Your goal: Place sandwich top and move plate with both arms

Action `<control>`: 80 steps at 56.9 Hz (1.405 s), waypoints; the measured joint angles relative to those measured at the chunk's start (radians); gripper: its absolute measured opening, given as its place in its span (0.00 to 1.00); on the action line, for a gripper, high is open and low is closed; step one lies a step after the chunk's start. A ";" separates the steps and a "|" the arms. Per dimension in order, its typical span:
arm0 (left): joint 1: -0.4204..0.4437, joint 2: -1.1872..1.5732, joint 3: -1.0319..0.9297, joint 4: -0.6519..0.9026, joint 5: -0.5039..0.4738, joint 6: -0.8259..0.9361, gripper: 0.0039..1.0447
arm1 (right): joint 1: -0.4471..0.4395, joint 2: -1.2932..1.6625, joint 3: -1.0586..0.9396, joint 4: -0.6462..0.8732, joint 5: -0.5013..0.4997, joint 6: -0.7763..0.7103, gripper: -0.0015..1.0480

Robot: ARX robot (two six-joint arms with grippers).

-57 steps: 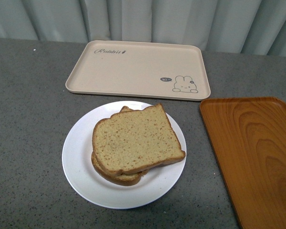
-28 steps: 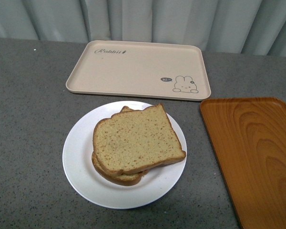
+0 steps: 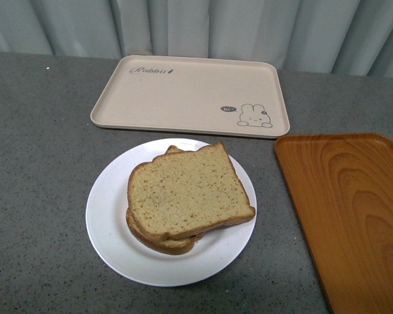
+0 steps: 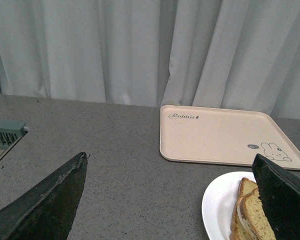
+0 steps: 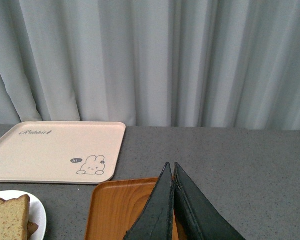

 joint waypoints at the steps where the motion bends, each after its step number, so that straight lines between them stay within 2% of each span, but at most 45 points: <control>1: 0.000 0.000 0.000 0.000 0.000 0.000 0.94 | 0.000 -0.005 0.000 -0.005 0.000 0.000 0.01; 11: 0.000 0.000 0.000 0.000 0.000 0.000 0.94 | 0.000 -0.043 0.000 -0.043 0.000 0.000 0.01; 17: 0.000 0.000 0.000 0.000 0.000 0.000 0.94 | 0.000 -0.183 0.001 -0.211 -0.001 -0.001 0.01; 31: 0.000 0.000 0.000 0.000 0.000 0.000 0.94 | 0.000 -0.212 0.001 -0.219 -0.001 -0.001 0.01; 33: -0.008 0.017 0.011 -0.037 -0.033 -0.030 0.94 | 0.000 -0.213 0.001 -0.219 -0.001 -0.001 0.01; 35: -0.005 0.079 0.051 -0.137 -0.073 -0.090 0.94 | 0.000 -0.213 0.001 -0.219 -0.001 -0.001 0.01; 37: 0.021 0.174 0.084 -0.192 -0.060 -0.150 0.94 | 0.000 -0.213 0.001 -0.219 -0.001 -0.001 0.01; 40: 0.064 0.299 0.103 -0.164 -0.018 -0.229 0.94 | 0.000 -0.213 0.001 -0.219 -0.001 -0.002 0.01; 45: 0.121 0.532 0.140 -0.016 0.043 -0.307 0.94 | 0.000 -0.213 0.001 -0.219 -0.001 -0.002 0.14; 50: 0.158 0.802 0.201 0.137 0.144 -0.359 0.94 | 0.000 -0.213 0.001 -0.219 -0.001 -0.002 0.32; 55: 0.176 1.035 0.257 0.224 0.205 -0.385 0.94 | 0.000 -0.213 0.001 -0.219 -0.001 -0.002 0.46; 60: 0.172 1.220 0.299 0.290 0.224 -0.417 0.94 | 0.000 -0.213 0.001 -0.219 -0.001 -0.002 0.61; 71: 0.096 1.534 0.384 0.401 0.284 -0.515 0.94 | 0.000 -0.213 0.001 -0.219 -0.001 -0.002 0.91; 73: 0.086 1.567 0.396 0.410 0.289 -0.539 0.94 | 0.000 -0.213 0.001 -0.219 -0.001 -0.001 0.93; 80: 0.043 1.643 0.433 0.410 0.312 -0.619 0.94 | 0.000 -0.214 0.001 -0.219 -0.001 -0.002 0.91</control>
